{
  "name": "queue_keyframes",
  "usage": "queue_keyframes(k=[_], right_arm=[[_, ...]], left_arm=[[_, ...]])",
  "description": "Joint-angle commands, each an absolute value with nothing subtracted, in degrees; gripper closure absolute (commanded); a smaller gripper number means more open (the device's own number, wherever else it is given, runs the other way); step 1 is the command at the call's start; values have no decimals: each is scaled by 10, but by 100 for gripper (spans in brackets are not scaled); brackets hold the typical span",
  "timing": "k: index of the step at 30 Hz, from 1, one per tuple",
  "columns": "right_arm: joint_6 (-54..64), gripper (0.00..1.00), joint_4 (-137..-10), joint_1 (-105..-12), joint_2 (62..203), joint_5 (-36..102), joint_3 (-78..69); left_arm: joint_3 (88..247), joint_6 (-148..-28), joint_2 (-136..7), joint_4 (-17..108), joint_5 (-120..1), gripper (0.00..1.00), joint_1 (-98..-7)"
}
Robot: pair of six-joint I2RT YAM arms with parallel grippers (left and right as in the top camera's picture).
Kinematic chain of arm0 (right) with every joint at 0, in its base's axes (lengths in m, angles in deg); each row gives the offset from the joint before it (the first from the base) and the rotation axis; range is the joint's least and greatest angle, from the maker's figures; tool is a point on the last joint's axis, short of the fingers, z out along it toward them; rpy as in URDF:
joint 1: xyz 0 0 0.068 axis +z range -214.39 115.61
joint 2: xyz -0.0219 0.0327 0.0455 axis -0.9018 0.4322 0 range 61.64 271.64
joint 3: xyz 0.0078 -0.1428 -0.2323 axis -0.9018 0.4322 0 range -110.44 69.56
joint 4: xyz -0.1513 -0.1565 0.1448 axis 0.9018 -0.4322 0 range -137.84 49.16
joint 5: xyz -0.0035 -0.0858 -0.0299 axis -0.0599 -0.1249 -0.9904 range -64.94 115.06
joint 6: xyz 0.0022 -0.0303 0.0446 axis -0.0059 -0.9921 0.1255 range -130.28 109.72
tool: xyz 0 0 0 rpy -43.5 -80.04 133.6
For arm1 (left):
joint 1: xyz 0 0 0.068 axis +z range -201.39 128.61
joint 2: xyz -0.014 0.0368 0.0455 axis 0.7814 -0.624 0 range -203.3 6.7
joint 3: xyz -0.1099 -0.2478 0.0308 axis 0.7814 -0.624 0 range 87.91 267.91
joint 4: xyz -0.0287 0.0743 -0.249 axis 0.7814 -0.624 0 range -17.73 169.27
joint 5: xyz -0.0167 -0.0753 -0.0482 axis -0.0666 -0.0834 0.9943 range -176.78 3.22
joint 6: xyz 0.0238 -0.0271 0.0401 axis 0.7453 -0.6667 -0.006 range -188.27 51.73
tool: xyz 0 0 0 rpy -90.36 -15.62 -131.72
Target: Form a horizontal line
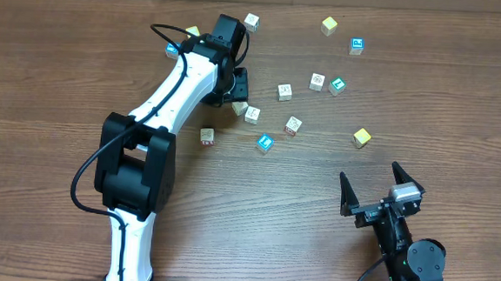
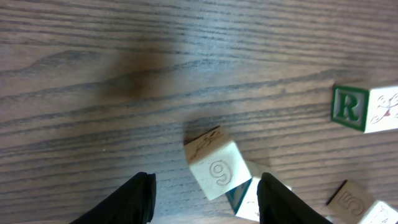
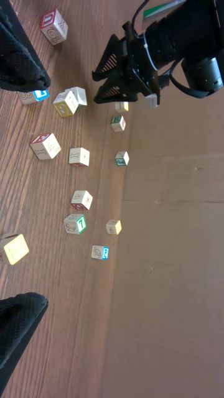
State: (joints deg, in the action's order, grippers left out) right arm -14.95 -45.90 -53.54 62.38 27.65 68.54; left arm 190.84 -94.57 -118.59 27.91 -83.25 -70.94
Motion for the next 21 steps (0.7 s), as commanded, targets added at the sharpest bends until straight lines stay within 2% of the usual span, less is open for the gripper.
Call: queue_keyframes(k=[1, 9, 21], right_arm=[[-146, 0, -455, -536, 618, 275, 691], [-146, 0, -455, -536, 618, 275, 691], [-146, 0, -455, -536, 618, 275, 691]], left_arm=[[1922, -984, -1196, 282, -845, 48, -721], [1912, -1020, -1196, 284, -881, 43, -737], [1912, -1022, -1196, 289, -904, 42, -744]])
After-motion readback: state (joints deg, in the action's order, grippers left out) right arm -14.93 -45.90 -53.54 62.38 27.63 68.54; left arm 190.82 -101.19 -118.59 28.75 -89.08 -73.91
